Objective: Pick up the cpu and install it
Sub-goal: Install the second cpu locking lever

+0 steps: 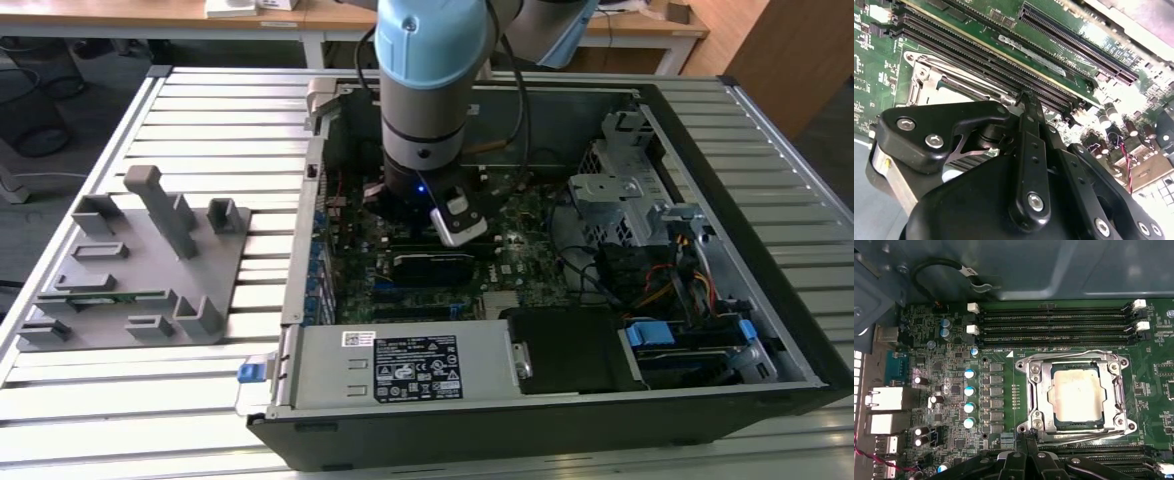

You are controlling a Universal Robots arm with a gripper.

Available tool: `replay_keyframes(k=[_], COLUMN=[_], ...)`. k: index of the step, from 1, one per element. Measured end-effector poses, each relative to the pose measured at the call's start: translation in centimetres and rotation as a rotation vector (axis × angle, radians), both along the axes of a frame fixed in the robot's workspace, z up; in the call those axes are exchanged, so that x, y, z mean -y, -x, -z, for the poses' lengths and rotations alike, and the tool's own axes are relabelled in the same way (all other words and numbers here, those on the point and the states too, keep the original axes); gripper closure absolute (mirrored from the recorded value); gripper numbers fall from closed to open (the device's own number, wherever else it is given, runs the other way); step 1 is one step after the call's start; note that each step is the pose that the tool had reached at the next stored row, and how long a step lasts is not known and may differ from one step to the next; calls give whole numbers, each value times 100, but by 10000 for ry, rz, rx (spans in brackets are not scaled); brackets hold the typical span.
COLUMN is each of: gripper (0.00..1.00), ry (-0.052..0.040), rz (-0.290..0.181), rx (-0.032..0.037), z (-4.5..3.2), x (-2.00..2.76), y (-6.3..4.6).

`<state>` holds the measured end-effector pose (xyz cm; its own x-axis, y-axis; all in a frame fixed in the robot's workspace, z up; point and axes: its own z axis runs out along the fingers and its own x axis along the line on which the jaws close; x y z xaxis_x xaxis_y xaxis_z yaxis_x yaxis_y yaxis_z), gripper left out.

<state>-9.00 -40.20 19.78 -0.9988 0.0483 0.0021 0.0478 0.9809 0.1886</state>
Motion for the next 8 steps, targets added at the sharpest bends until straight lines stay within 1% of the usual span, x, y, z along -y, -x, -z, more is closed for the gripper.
replay_keyframes(k=[5, 8], gripper=[89, 89], ry=[17, 30], rz=[1, 2], rx=[1, -1], z=[-13, -14], x=[1, 13], y=[1, 1])
